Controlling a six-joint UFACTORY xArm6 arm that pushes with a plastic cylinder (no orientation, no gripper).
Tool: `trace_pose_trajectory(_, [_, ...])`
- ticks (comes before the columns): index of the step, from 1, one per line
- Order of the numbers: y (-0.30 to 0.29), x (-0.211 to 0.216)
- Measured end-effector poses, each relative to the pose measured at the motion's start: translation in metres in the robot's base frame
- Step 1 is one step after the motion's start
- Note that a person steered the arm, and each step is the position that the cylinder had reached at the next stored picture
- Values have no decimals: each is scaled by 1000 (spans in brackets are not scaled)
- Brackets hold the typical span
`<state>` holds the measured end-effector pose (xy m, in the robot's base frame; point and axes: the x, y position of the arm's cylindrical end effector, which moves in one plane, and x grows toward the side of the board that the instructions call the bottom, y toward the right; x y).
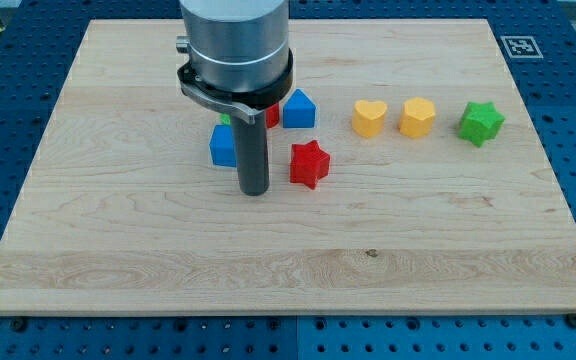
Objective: Place the blue cube to the left of the green circle
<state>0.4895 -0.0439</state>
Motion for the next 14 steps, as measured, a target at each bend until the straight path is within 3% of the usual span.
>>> trace_pose_trajectory(2, [0, -22])
trace_pose_trajectory(4, [-26, -71])
trace_pose_trajectory(7, [5, -45])
trace_pose_trajectory(9, [-48, -33])
trace_pose_trajectory(12, [-98, -87])
trace_pose_trajectory(14, [-80, -17])
